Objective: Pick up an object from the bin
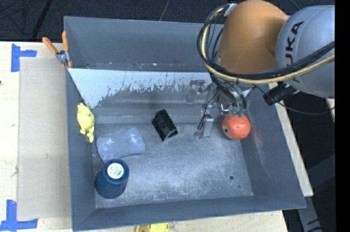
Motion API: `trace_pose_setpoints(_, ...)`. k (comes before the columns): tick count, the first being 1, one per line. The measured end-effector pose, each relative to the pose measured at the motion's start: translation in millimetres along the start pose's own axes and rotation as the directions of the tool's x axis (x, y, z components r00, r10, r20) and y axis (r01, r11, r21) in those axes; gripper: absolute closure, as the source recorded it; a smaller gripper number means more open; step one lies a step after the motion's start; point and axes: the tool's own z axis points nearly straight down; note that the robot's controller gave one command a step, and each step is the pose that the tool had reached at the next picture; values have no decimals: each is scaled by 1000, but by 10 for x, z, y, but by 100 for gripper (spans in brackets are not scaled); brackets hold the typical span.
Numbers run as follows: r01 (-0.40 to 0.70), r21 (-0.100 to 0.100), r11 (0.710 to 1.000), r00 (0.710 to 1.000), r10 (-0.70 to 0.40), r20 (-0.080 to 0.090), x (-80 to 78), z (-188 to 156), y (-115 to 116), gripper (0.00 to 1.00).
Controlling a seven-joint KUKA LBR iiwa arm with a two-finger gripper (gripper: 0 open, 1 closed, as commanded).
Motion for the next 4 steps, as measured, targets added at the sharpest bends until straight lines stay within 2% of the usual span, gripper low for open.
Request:
trace_pose_setpoints(1, -1, 0, 1000, 1000, 1, 8, -14, -48, -2, 0)
trace_pose_setpoints(2, 92, 1, 996, 996, -92, 16, -81, 153, -78, 0)
trace_pose_setpoints(3, 153, 1, 988, 988, -153, 5, -59, 481, -392, 0)
trace_pose_setpoints(4, -80, 1, 997, 997, 80, 7, -45, 521, -335, 0)
